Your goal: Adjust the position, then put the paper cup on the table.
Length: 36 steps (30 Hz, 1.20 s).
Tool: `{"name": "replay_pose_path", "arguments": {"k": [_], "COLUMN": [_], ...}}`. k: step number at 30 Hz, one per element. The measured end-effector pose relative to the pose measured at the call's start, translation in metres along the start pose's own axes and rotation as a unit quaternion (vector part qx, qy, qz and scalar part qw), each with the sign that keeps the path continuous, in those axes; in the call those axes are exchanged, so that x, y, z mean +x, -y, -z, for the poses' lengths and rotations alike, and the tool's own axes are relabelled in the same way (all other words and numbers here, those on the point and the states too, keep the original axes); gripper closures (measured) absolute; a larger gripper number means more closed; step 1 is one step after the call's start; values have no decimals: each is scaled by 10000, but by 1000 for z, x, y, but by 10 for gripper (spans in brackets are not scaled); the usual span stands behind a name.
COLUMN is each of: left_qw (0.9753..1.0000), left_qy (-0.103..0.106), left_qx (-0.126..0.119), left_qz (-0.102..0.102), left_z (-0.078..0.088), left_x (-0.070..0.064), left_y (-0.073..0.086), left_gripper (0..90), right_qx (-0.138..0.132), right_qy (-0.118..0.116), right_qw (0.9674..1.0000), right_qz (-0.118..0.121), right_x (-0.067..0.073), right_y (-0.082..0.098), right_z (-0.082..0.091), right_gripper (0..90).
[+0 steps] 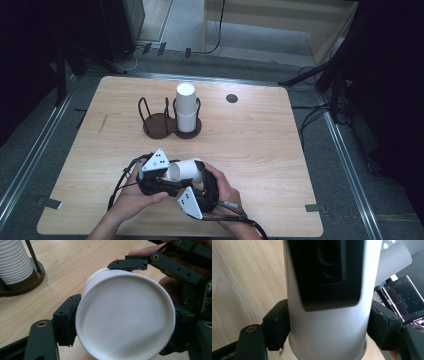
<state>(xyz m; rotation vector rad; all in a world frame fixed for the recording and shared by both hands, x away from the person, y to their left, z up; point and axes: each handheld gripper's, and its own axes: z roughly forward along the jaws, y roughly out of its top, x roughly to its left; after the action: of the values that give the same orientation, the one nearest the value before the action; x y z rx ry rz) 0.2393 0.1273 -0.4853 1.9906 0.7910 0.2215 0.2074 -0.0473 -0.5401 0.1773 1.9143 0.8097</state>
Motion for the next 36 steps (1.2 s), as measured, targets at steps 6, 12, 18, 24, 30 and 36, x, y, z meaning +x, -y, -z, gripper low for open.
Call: {"name": "replay_pose_path", "arguments": {"k": [6,12,18,24,30,36], "left_qw": [9998,9990,9978,9945,9872,9847], "left_qy": [134,221,6,-268,-500,-685], "left_qx": [-126,-380,-652,-990,-1432,-1539], "left_qz": [17,67,69,236,499,446], "left_z": [2,6,8,16,22,22], "left_x": [4,7,9,18,29,29], "left_y": [2,2,4,6,10,11], "left_gripper": [305,325,337,340,336,331], "right_qx": [-37,-78,-196,-255,-150,-113], "right_qy": [-36,-8,32,90,232,354], "right_qw": [10000,9997,9995,9989,9959,9896], "right_qz": [-36,-240,-237,-376,-858,-1393], "right_x": [-1,-7,-12,-19,-29,-35], "right_y": [0,-1,-1,-2,0,4], "right_z": [0,2,5,9,7,5], "right_gripper": [214,175,185,192,197,228]}}
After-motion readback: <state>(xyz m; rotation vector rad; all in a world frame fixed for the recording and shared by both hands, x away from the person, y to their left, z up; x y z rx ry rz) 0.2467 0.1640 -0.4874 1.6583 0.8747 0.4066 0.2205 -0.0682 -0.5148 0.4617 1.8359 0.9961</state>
